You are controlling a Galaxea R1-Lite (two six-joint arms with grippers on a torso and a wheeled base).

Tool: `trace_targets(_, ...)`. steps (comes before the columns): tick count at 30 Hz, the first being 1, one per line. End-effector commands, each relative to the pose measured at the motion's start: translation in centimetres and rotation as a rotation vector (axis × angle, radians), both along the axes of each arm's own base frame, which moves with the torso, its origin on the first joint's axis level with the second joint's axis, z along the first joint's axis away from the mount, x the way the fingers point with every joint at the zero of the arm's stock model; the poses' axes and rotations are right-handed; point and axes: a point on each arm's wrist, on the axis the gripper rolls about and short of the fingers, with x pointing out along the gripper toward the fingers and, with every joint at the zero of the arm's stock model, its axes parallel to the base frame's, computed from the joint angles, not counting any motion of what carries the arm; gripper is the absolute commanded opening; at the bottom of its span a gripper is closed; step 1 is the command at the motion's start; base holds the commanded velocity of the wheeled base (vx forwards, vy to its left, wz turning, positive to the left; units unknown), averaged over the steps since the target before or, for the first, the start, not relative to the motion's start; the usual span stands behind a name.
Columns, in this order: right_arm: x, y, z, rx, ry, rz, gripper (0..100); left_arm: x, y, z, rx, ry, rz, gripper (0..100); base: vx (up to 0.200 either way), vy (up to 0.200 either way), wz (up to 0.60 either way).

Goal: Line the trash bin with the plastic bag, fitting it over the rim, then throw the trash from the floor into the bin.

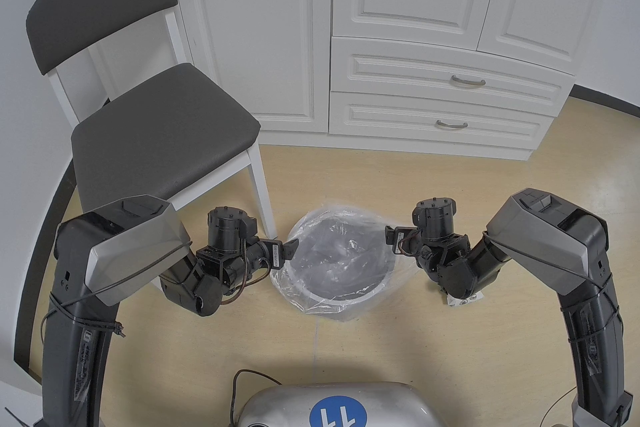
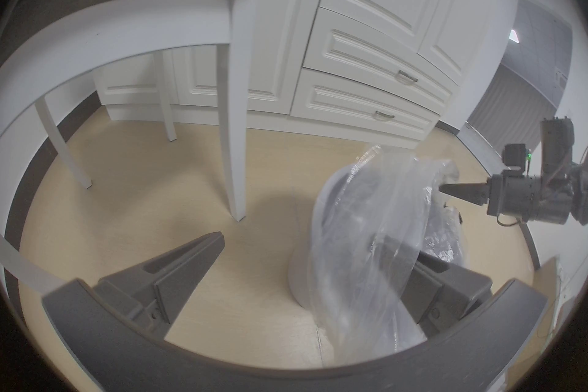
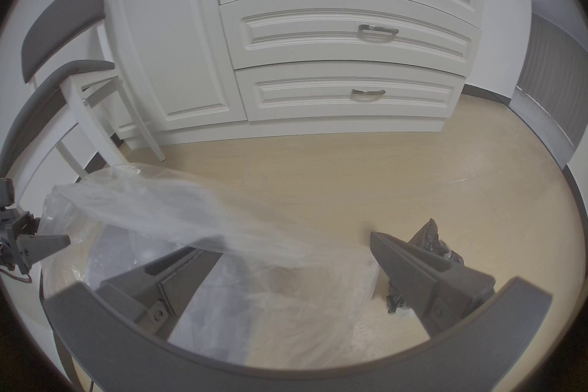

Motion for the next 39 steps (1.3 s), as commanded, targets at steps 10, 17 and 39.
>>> trace_targets(10, 3.5, -0.7, -3.1, 0.021, -0.053, -0.1, 100, 2.2, 0.4, -0.2, -0.007, -0.056, 0.103, 100, 0.0, 0.0, 0.0)
trace_targets(17, 4.8, -0.7, -3.6, 0.085, -0.089, -0.127, 100, 2.7, 0.3, 0.1, -0.038, -0.07, 0.115, 100, 0.0, 0.0, 0.0)
trace_targets(39, 6.2, -0.4, -3.4, 0.216, -0.147, -0.153, 100, 2.8, 0.6, 0.7, -0.17, -0.041, 0.071, 100, 0.0, 0.0, 0.0)
